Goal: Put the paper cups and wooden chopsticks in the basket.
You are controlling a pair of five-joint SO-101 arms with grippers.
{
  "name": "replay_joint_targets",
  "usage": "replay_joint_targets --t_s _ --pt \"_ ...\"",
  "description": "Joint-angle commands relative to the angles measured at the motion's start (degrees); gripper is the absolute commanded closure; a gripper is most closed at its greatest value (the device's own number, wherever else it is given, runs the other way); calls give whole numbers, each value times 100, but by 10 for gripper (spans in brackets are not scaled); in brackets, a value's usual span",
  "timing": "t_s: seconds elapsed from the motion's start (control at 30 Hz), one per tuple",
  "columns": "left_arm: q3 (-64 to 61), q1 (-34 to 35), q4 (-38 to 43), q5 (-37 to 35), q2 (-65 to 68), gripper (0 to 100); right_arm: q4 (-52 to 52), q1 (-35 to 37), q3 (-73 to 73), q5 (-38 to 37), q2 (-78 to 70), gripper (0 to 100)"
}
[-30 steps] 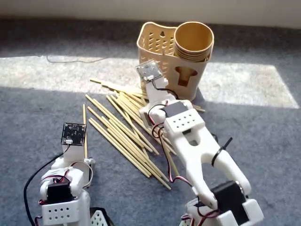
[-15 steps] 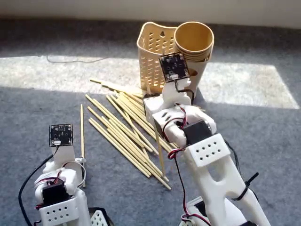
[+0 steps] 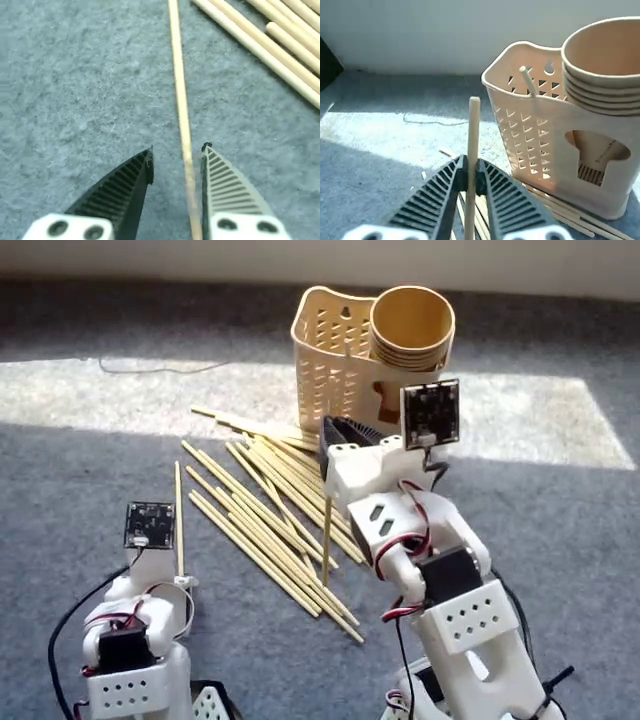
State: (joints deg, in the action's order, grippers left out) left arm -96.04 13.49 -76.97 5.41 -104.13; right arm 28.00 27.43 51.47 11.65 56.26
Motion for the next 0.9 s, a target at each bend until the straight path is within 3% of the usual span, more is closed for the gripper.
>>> replay_joint_targets --t_s 0.0,0.2,0.4,0.87 --pt "-119 -497 -18 -35 -31 839 -998 -84 312 44 576 993" --pt "-119 -532 -18 -35 -31 839 -2404 -75 497 26 848 993" --pt "-119 -523 -18 -35 -40 839 -3512 -57 488 -1037 488 993" --pt "-119 -514 -26 -35 -40 839 -6914 -75 479 -2479 -1367 993"
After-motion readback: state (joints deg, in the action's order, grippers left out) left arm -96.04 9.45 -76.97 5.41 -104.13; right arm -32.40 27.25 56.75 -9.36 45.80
